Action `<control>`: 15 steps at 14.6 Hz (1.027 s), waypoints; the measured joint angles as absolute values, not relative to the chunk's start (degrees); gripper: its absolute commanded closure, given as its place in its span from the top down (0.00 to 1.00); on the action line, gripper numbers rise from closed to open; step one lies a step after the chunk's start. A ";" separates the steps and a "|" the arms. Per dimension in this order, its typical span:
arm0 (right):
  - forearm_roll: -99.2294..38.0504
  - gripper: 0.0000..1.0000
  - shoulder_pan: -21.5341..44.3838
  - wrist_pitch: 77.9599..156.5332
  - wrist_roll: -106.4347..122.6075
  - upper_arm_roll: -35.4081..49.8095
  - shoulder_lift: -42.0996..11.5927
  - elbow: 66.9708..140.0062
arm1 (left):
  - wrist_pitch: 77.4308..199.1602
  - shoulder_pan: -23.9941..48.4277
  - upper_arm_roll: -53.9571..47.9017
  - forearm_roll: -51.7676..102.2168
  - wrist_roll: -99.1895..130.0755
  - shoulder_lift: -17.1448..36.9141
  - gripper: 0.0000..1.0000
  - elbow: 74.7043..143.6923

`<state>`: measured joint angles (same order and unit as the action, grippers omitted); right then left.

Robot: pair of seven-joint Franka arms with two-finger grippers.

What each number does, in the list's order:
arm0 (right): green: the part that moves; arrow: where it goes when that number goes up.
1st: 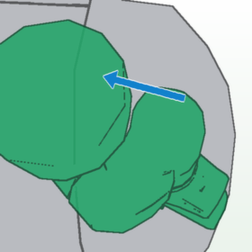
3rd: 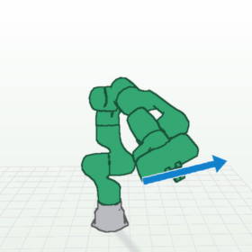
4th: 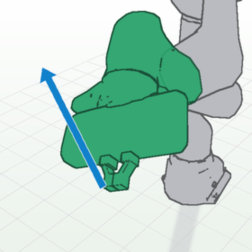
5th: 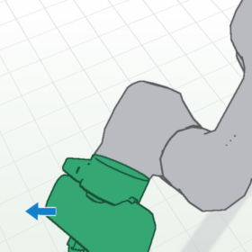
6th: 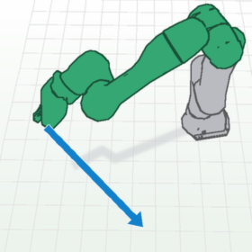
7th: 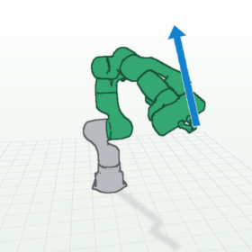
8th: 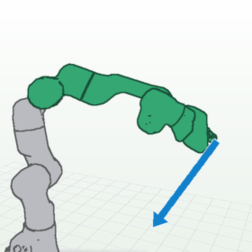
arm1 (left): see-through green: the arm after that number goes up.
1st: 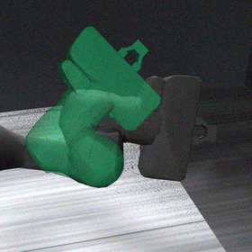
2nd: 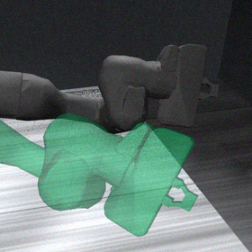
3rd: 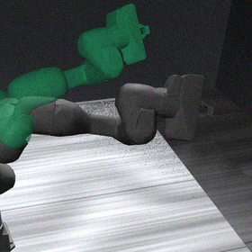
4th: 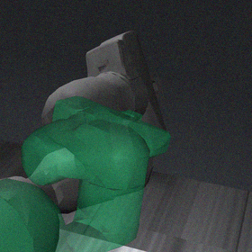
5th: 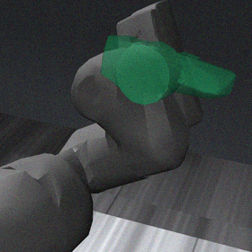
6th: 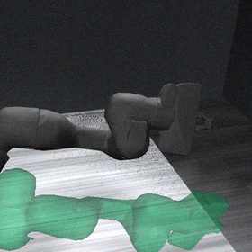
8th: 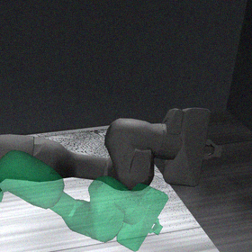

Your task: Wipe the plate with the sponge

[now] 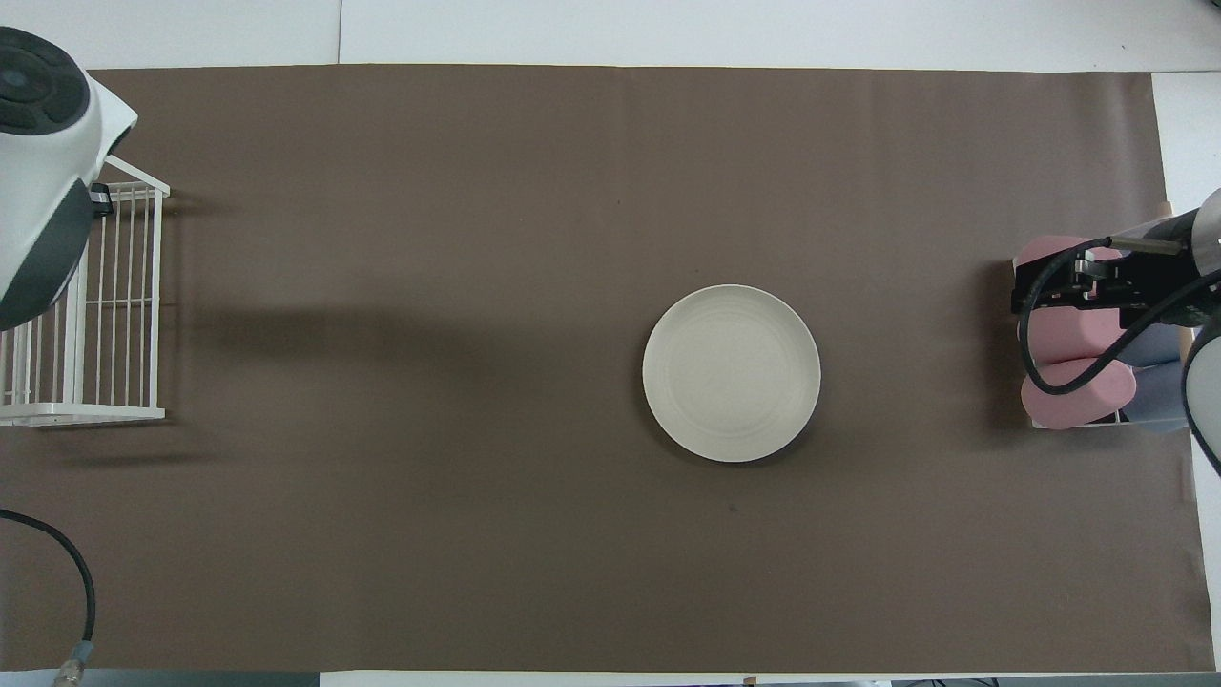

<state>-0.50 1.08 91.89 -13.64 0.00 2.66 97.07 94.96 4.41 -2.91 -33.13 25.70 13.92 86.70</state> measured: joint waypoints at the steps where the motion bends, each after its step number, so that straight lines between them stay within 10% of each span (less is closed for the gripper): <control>1: -0.50 1.00 1.11 91.49 -16.27 0.01 2.71 96.85 | 92.79 4.60 -2.97 -28.77 25.66 13.98 0.00 84.88; 15: -9.15 1.00 6.88 89.70 -68.38 4.34 3.45 96.76 | 86.74 -5.48 -1.33 42.31 30.58 14.37 0.00 81.71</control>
